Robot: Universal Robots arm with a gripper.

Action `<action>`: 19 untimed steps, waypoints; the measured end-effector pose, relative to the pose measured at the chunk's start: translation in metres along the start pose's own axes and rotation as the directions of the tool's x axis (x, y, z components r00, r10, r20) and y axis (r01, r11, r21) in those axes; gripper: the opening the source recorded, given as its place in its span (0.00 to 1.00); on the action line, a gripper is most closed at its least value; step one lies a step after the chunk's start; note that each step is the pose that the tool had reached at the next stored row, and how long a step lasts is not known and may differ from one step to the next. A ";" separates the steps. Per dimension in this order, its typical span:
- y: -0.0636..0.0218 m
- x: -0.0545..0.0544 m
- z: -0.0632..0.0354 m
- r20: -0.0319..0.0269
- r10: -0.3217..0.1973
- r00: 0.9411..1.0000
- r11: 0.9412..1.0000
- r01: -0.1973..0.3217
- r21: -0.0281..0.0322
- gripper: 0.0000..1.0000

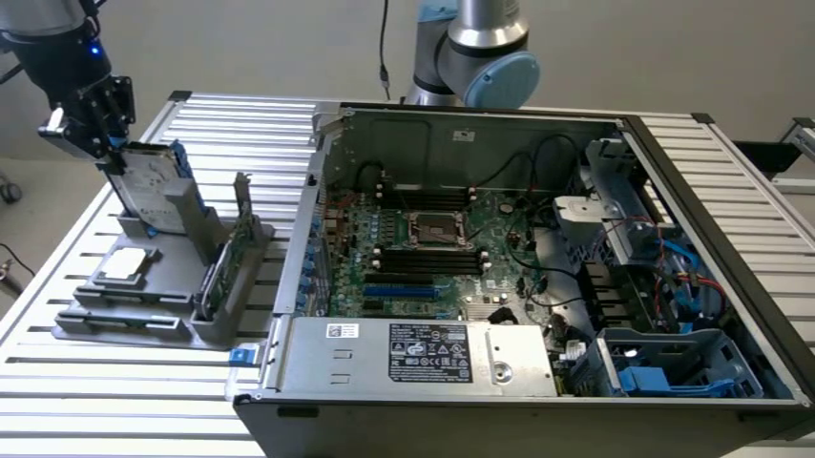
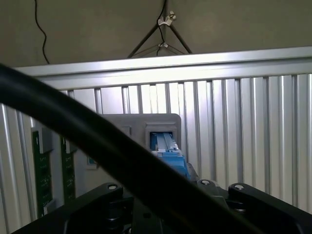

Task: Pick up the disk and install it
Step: 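Pick up the disk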

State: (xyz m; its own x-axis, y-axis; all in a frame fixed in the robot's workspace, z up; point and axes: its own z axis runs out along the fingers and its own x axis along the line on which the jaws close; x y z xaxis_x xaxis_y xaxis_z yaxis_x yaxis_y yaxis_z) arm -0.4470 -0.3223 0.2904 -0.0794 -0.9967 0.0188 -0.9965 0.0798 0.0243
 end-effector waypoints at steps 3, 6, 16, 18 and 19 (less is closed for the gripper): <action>0.0000 0.000 0.0002 0.000 0.002 1.000 1.000 -0.002 0.000 0.33; 0.0006 0.000 0.0003 0.000 0.003 1.000 1.000 -0.003 0.002 0.33; 0.0020 0.001 0.0002 0.001 0.004 1.000 1.000 -0.004 0.015 0.33; 0.0021 0.001 0.0002 0.002 0.004 1.000 1.000 -0.004 0.019 0.33; 0.0021 0.001 0.0002 0.002 0.004 1.000 1.000 -0.004 0.020 0.33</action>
State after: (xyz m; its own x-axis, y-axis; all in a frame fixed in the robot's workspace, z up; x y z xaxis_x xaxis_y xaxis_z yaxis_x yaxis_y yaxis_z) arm -0.4492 -0.3228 0.2902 -0.0834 -0.9964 0.0171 -0.9965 0.0835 0.0046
